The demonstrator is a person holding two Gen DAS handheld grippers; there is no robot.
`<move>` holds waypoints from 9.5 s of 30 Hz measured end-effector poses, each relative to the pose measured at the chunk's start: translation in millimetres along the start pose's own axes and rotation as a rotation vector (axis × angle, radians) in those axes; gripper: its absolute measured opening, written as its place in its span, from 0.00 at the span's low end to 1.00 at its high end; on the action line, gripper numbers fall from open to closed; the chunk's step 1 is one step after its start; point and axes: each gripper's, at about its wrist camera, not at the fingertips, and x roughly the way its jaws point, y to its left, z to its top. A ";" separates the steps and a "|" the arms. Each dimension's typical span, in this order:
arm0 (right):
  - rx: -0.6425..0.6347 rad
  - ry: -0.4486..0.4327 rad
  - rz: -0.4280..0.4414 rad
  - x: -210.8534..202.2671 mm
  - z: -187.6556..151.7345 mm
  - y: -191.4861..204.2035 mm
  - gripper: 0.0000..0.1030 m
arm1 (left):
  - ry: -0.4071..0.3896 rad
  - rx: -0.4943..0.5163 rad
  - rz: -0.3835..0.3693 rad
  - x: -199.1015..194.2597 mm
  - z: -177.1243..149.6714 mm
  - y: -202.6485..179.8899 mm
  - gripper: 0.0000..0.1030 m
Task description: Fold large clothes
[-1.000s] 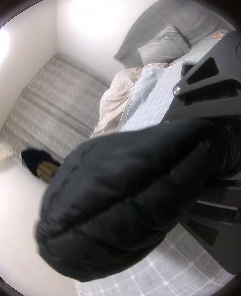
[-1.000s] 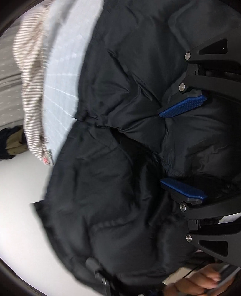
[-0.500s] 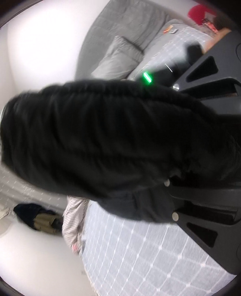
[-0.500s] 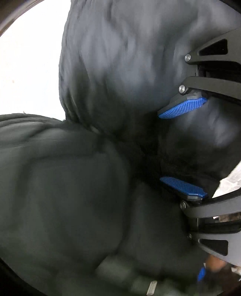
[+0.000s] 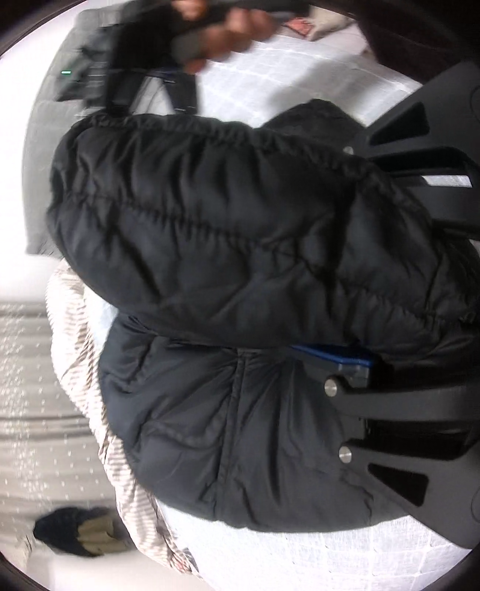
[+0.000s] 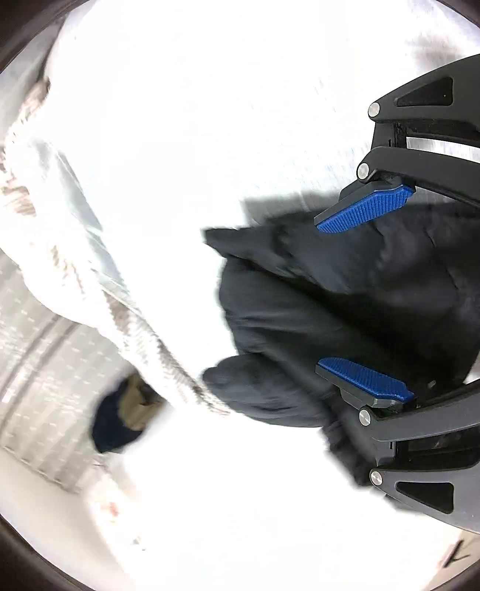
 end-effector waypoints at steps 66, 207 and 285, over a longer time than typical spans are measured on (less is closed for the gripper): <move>-0.213 0.256 -0.044 37.8 -34.6 54.9 0.24 | -0.047 -0.166 -0.182 -24.1 -17.9 40.2 0.71; -0.010 -0.109 -0.755 -53.6 -66.8 19.6 0.85 | 0.284 -0.127 0.057 9.1 -19.4 -102.3 0.99; -0.048 -0.088 -0.756 -49.3 -65.8 12.6 0.85 | 0.289 -0.111 0.075 12.0 -21.8 -110.9 0.99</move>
